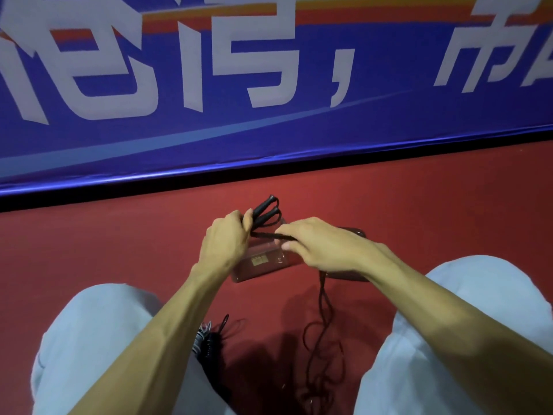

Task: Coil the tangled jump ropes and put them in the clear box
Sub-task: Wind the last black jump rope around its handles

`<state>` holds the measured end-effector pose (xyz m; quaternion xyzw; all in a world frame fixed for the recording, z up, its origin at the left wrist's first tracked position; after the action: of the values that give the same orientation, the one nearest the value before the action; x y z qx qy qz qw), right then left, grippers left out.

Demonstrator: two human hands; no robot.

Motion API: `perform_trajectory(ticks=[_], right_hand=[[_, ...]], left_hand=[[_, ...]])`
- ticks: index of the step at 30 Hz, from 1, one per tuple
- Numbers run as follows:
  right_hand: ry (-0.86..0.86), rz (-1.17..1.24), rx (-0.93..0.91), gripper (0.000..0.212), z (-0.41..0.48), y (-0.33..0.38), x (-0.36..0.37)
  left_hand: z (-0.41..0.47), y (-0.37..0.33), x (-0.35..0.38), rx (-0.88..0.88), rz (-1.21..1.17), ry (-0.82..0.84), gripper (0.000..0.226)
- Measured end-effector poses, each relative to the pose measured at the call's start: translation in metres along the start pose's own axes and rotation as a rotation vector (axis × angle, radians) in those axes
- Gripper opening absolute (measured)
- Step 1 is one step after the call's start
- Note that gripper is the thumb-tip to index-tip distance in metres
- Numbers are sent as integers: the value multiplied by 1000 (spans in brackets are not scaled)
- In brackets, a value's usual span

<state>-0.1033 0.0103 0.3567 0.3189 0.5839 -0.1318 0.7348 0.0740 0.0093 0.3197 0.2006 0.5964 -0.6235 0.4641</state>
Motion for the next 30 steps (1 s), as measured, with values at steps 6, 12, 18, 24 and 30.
perform_trajectory(ticks=[6, 12, 18, 24, 30], right_hand=[[-270, -109, -188, 17, -1, -6, -1], [-494, 135, 74, 9, 5, -27, -9], [-386, 329, 351, 16, 8, -27, 0], [-177, 878, 535, 26, 5, -18, 4], [-260, 874, 622, 22, 7, -27, -3]], left_hand=[[-10, -8, 6, 54, 238, 90, 52], [-22, -19, 1, 231, 256, 144, 55], [-28, -30, -6, 461, 283, 111, 52], [-30, -31, -13, 618, 257, 116, 40], [-31, -37, -14, 571, 207, 123, 50]])
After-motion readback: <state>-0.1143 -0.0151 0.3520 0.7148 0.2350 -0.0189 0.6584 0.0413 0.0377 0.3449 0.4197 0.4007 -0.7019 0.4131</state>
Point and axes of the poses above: each hand's wrist, its own z-axis towards the middle knuckle, its own x-axis out of the palm, y = z × x, the point moved 2 cm from there along z, towards the middle knuckle
